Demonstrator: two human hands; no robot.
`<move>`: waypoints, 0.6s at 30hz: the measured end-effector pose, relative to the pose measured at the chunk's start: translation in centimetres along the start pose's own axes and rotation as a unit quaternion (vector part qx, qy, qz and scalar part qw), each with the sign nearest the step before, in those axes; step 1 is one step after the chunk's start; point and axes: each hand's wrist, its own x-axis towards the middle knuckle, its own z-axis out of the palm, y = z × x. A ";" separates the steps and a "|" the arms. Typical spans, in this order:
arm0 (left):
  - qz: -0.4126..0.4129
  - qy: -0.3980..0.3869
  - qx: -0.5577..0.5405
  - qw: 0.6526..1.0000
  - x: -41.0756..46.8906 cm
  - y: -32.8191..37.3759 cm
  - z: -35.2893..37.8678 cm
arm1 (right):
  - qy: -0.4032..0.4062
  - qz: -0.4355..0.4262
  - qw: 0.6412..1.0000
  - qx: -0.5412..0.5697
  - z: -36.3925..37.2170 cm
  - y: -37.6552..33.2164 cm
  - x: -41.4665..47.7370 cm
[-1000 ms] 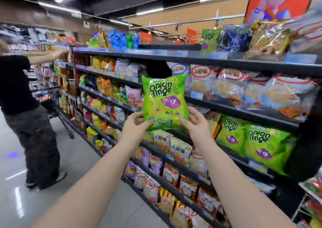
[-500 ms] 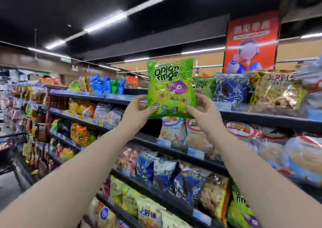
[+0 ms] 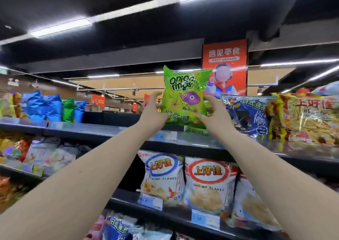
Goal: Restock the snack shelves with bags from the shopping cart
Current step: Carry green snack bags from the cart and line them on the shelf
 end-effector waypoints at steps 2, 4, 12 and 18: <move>0.012 -0.040 -0.015 0.999 2.2 -1.9 0.5 | 0.012 0.027 0.999 -0.033 1.3 1.0 1.4; 0.015 -0.070 -0.027 0.997 3.9 -3.0 1.1 | 0.020 0.072 0.997 -0.035 1.6 1.7 2.8; -0.106 -0.211 -0.093 0.967 11.0 -6.7 2.8 | 0.061 0.206 0.975 -0.054 4.4 3.2 6.8; -0.141 -0.295 -0.061 0.943 12.0 -8.2 4.4 | 0.052 0.209 0.962 -0.171 4.7 3.0 6.2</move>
